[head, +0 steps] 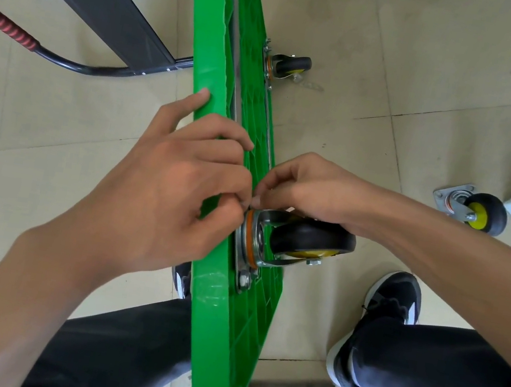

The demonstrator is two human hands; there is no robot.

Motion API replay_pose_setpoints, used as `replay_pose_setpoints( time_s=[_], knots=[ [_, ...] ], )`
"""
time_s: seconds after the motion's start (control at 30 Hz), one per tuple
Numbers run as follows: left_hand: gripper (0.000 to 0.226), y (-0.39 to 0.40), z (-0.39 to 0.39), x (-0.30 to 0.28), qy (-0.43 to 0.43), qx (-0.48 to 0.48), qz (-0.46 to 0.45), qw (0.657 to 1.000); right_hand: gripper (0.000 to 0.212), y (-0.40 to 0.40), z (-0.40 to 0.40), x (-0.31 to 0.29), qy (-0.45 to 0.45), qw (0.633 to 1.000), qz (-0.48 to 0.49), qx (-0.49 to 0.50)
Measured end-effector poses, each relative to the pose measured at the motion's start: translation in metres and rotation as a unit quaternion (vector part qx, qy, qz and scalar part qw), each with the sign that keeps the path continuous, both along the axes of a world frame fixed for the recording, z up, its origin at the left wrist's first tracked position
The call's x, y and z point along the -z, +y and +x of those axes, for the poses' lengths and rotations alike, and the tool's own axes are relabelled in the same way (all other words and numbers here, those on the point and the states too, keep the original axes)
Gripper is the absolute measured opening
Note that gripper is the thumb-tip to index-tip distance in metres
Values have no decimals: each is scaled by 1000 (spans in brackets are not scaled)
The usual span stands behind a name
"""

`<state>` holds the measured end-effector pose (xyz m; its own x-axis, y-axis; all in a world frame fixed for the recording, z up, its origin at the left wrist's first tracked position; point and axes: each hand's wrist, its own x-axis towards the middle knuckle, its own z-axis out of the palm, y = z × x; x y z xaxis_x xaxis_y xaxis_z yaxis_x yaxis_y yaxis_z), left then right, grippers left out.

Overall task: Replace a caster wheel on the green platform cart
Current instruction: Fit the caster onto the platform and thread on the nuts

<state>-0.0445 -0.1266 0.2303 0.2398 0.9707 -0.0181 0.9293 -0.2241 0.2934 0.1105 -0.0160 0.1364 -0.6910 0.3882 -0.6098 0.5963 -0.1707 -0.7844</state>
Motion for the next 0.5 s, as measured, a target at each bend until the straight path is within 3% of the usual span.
replay_pose_setpoints(
  time_s=[0.13, 0.4, 0.5],
  knots=[
    [25, -1, 0, 0, -2, -1, 0, 1000, 15, -2, -1, 4, -16, 1000, 14, 4],
    [24, 0, 1, 0, -3, 0, -4, 1000, 56, -3, -3, 9, -55, 995, 79, -31],
    [24, 0, 0, 0, -2, 1, -3, 1000, 39, -3, -2, 8, -46, 995, 88, -19]
  ],
)
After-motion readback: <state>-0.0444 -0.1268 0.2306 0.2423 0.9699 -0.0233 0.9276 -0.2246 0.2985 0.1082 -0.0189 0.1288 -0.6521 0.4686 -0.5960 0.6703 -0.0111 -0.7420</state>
